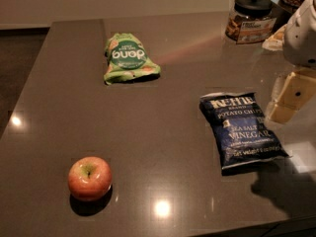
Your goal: Move apple near green rice chip bag
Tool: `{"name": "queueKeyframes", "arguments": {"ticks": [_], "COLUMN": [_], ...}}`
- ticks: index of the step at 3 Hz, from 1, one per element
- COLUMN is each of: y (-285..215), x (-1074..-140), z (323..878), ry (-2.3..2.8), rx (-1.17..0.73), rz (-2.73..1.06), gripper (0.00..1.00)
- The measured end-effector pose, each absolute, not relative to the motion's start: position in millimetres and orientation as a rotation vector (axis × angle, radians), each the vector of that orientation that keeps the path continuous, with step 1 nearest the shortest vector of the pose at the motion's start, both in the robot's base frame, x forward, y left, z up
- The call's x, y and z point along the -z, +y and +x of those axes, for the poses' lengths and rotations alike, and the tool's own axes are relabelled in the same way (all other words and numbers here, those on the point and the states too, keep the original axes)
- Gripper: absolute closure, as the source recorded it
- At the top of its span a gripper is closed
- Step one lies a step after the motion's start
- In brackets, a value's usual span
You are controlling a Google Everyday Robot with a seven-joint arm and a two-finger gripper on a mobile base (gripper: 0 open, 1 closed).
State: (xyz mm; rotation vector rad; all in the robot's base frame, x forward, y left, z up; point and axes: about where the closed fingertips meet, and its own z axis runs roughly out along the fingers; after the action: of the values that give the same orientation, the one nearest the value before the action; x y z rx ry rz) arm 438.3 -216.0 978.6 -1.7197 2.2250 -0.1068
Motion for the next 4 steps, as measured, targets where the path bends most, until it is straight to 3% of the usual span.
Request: {"name": "queueKeyframes", "arguments": {"ticks": [2, 4], "y": [-199.4, -150.6], "x": [-973.3, -939.1], "z": [436.3, 434.2], "ry": [2.180, 2.075], "rx": [0.061, -0.186], "rz": [-1.737, -1.752], "gripper": [0.00, 0.00]}}
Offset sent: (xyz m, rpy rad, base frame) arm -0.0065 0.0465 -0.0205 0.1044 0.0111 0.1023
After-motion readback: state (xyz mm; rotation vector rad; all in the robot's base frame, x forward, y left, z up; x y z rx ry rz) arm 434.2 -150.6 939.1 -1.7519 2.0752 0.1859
